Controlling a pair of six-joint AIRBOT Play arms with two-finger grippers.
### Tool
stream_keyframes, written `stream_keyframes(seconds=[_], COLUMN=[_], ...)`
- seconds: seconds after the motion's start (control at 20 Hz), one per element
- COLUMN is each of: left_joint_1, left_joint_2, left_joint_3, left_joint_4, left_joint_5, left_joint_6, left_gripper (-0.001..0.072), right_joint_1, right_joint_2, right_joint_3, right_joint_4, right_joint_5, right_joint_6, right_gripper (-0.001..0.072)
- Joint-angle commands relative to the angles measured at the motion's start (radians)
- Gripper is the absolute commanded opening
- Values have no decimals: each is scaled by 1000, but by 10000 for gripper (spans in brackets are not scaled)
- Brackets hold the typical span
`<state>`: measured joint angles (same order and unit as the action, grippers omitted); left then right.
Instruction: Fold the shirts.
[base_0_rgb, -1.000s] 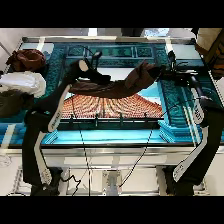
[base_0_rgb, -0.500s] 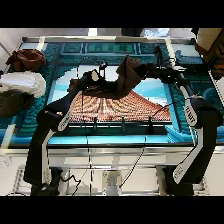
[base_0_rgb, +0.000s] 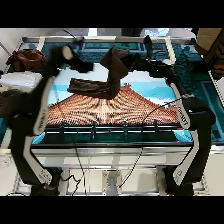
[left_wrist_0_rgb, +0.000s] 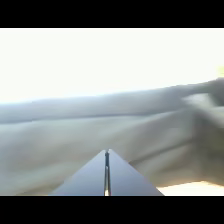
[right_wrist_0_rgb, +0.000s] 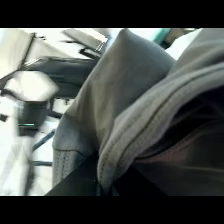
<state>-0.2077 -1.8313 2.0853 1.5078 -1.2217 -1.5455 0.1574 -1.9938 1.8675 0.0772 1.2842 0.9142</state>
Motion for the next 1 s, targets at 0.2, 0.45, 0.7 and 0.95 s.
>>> stream_keyframes(seconds=[0.2, 0.45, 0.7, 0.95], left_joint_1=[148, 148, 148, 148], left_joint_2=[275, 275, 275, 275], left_joint_3=[2, -68, -105, -105], left_joint_4=[240, 212, 212, 195], left_joint_5=[-113, -161, -175, -206], left_joint_6=[0, 0, 0, 0], left_gripper=[8, 8, 8, 8], right_joint_1=[286, 353, 314, 234], right_joint_2=[-5, -13, -13, -12], right_joint_3=[28, 28, 28, 28], right_joint_4=[-149, -92, 77, 184], right_joint_5=[-455, -567, -533, -435], right_joint_6=[36, -3, -113, -156], right_gripper=[20, 336, 344, 343])
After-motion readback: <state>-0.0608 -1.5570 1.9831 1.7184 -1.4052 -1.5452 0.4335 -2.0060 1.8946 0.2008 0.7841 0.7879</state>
